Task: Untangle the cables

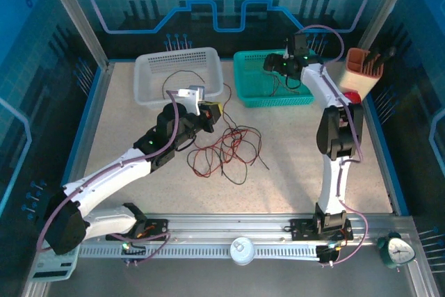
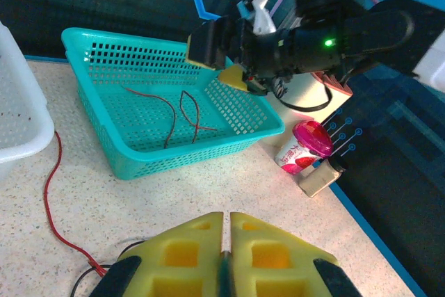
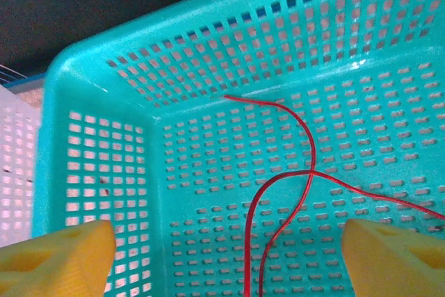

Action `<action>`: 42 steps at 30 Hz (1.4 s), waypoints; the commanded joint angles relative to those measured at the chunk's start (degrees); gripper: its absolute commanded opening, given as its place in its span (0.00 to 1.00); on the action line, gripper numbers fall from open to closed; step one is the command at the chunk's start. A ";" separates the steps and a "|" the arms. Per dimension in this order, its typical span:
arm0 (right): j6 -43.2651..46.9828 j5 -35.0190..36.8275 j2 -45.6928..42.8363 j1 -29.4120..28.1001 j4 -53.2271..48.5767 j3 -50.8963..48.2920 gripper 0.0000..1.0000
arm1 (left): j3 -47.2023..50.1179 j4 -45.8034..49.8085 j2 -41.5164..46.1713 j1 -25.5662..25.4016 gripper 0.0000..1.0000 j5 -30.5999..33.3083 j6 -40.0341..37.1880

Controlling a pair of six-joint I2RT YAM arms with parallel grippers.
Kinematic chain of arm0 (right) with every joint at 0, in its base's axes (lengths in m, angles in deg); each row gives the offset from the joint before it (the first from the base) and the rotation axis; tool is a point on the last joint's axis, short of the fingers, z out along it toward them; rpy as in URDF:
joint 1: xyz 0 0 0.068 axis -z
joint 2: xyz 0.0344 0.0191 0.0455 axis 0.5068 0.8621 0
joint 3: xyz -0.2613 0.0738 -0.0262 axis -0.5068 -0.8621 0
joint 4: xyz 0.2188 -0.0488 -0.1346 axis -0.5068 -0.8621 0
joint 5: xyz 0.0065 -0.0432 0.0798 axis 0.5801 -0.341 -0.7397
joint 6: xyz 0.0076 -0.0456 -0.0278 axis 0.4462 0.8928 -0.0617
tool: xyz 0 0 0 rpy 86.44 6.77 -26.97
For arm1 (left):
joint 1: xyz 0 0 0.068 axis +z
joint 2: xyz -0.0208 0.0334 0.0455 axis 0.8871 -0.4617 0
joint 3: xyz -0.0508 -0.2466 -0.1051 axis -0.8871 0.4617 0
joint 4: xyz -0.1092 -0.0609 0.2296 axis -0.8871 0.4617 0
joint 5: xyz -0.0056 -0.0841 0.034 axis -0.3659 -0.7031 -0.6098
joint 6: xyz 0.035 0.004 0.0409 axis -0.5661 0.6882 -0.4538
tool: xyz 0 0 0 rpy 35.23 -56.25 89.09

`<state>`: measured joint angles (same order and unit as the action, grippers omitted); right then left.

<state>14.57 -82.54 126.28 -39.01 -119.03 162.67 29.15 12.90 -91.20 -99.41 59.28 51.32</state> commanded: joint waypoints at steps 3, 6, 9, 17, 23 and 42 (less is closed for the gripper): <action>0.65 -1.89 -5.72 -0.54 1.79 -3.69 0.80 | -1.15 -1.14 1.45 0.40 0.00 -0.88 0.87; 0.07 -4.52 -9.94 -2.18 4.61 -8.66 0.77 | -1.29 -1.22 1.56 0.44 0.00 -0.92 1.05; -1.15 -8.62 -16.87 -3.55 10.13 -16.80 0.75 | -2.40 -0.67 1.48 0.47 0.00 -1.23 1.39; -1.73 -20.25 -38.53 -7.41 23.99 -37.96 0.76 | -7.08 -0.41 0.83 0.37 0.00 -3.71 1.93; 4.01 -24.26 -51.98 -11.89 31.25 -50.51 0.79 | -14.13 2.84 -0.66 0.36 0.00 -7.02 2.66; 7.41 -24.74 -50.11 -20.00 35.09 -53.75 0.81 | -28.44 5.36 -1.42 0.28 0.00 -13.17 5.72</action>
<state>21.04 -108.12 75.77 -58.09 -86.33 110.37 3.49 18.47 -92.77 -99.41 48.04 55.93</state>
